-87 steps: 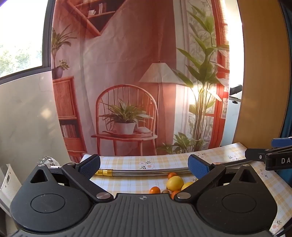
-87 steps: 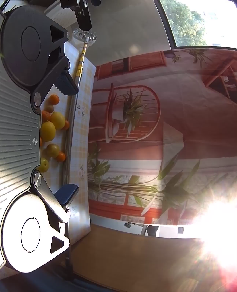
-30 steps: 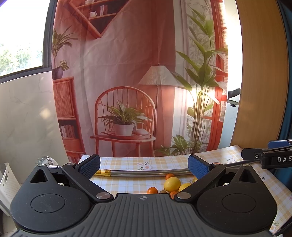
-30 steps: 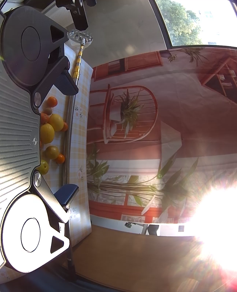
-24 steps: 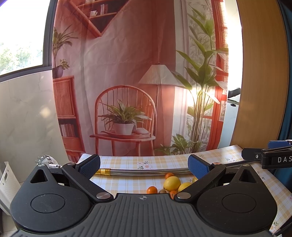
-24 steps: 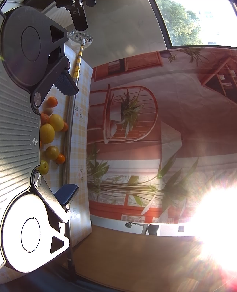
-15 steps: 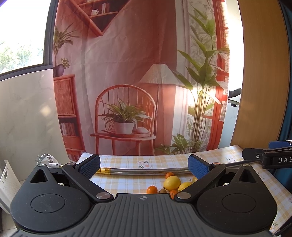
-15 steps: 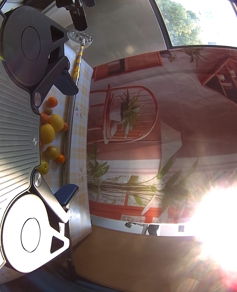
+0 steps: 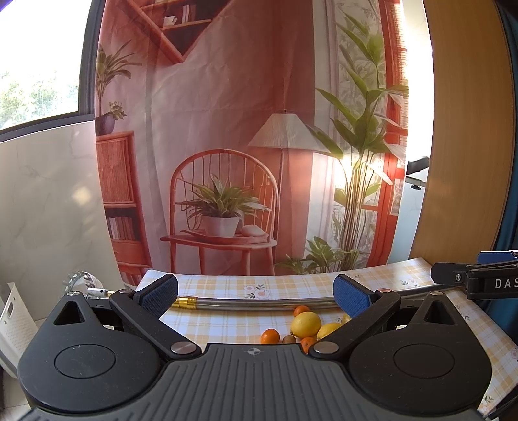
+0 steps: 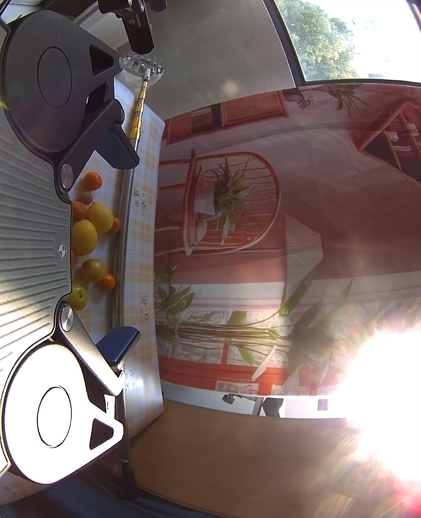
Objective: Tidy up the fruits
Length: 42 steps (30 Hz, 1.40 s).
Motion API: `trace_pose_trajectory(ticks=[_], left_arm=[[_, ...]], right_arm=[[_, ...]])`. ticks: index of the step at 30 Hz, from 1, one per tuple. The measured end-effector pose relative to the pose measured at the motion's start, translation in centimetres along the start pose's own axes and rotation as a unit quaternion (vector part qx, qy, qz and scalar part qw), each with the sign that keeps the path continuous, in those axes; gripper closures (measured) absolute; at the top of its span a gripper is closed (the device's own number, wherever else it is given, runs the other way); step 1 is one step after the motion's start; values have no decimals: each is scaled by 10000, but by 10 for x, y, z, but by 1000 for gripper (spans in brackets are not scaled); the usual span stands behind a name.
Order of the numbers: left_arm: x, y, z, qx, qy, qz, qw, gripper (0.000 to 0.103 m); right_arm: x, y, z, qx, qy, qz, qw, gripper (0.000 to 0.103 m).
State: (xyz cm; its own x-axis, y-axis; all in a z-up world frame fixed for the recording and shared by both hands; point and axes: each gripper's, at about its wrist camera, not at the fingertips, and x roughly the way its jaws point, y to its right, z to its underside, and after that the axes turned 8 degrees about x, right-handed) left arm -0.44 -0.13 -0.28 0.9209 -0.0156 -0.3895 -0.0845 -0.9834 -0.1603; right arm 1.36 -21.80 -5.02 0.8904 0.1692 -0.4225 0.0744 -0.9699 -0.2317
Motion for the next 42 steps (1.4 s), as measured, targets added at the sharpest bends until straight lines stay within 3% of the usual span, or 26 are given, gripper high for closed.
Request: trace_pose_trajectory(ticks=[6,16,25,28,34,38,42], left_arm=[[13,-8,5,-217,-201,151,9994,0],[44,-25,29,-266,-509,-65,9983,0],[94,-42,65,-669,-1076,235,9917,1],[112,-41,78,-694,-1283,403,9885,9],[155,-34,108,-702,-1923,902,9747,29],[181,-31,128,-948,-2371,1166,9598,40],[201,-29,140,-1087,-2657,1248,9497,45]], right_arm=[[6,4,1,98,-45,-15,9999,0],[44,24,13,327,-298,-42,9990,0],[98,38,35,279,-646,1,9975,0],[111,40,41,228,-739,-11,9970,0],[136,43,48,216,-911,-142,9955,1],[149,45,51,213,-1035,-189,9942,6],[160,49,51,307,-1086,-230,9933,9]])
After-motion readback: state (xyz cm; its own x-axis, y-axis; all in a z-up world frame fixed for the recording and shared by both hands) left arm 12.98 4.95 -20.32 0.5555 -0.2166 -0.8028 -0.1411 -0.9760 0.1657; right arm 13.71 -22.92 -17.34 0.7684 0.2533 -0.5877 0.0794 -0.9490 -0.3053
